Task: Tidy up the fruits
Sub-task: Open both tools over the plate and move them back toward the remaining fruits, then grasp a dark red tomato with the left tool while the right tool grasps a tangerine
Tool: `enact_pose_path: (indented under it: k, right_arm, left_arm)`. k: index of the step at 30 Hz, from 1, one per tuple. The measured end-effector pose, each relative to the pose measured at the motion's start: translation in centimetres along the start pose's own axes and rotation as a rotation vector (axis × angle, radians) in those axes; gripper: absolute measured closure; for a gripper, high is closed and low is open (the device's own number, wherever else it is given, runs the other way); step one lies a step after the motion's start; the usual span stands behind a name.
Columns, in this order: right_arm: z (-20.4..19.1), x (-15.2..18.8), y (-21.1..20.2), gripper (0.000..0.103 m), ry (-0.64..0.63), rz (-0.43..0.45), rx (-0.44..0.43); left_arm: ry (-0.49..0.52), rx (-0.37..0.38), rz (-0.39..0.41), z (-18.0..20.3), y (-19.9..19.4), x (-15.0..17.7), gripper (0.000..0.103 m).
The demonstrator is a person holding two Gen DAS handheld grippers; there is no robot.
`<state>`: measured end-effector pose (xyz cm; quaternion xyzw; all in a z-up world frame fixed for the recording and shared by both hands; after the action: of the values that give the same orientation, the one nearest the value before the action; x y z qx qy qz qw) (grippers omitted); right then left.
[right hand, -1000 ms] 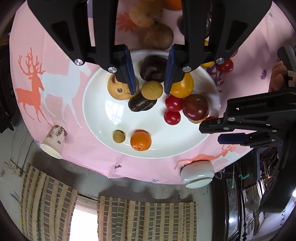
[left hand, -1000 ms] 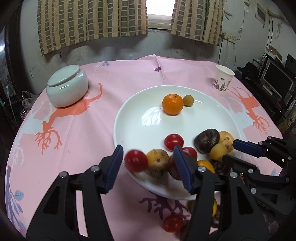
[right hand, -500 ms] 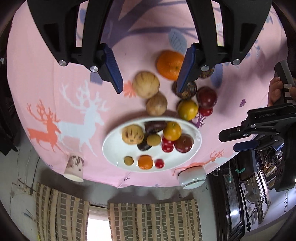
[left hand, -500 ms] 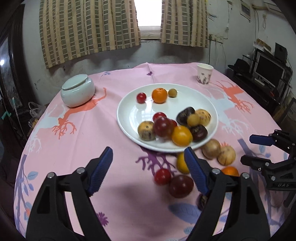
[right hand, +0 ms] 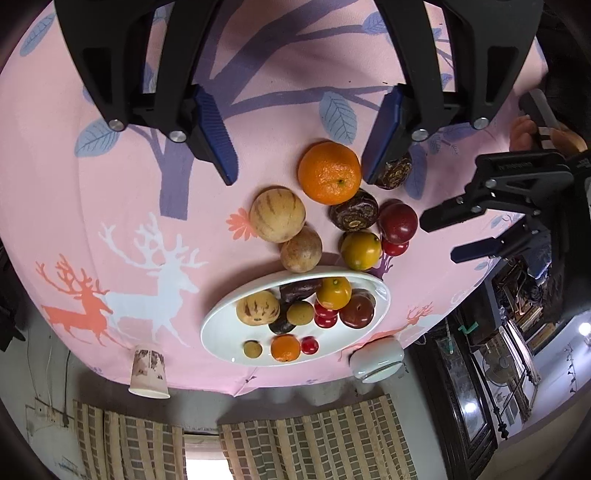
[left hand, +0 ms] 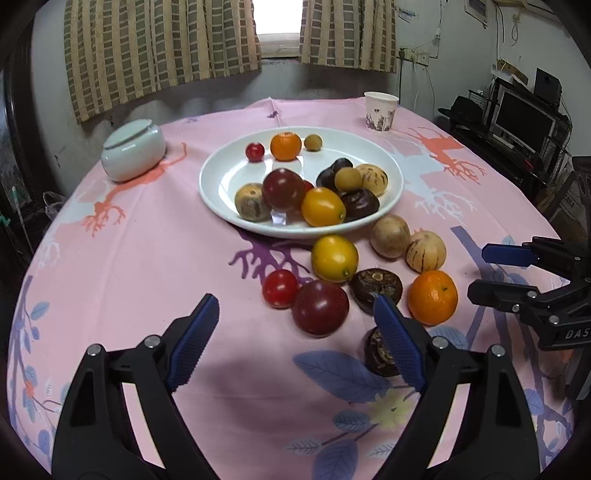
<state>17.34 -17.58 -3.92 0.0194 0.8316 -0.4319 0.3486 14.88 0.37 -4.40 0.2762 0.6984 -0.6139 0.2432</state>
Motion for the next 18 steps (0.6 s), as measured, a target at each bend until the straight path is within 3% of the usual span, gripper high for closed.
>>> enact_pose_path:
  k: [3,8,14,18]
  right_arm:
    - [0.0,0.0,-0.1,0.029,0.008,0.0,-0.012]
    - [0.0,0.0,-0.5,0.02,0.047,0.002,-0.048]
    - [-0.4,-0.1,-1.0,0.019,0.047,0.008,-0.066]
    - [-0.4,0.0,-0.9,0.018,0.045,0.003,-0.051]
  left_arm:
    - [-0.018,0.006,-0.032,0.2,1.0,0.4,0.018]
    - [-0.021,0.017,-0.068,0.2,2.4,0.8,0.036]
    - [0.013,0.028,-0.055,1.3,2.8,0.3,0.042]
    - [0.021,0.043,-0.068,2.3,3.0,0.2,0.055]
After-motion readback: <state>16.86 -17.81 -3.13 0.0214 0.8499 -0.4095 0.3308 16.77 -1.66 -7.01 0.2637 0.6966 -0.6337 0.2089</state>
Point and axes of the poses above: each gripper's, at about its wrist camera, not at the fingertips, and y roughly the way its jaws point, z to its right, x to its underside, the point moved 5 cm from there along y, roughly the way its jaws point, and after that the axes turned 10 degrees about -x, right-handed, at the moved point
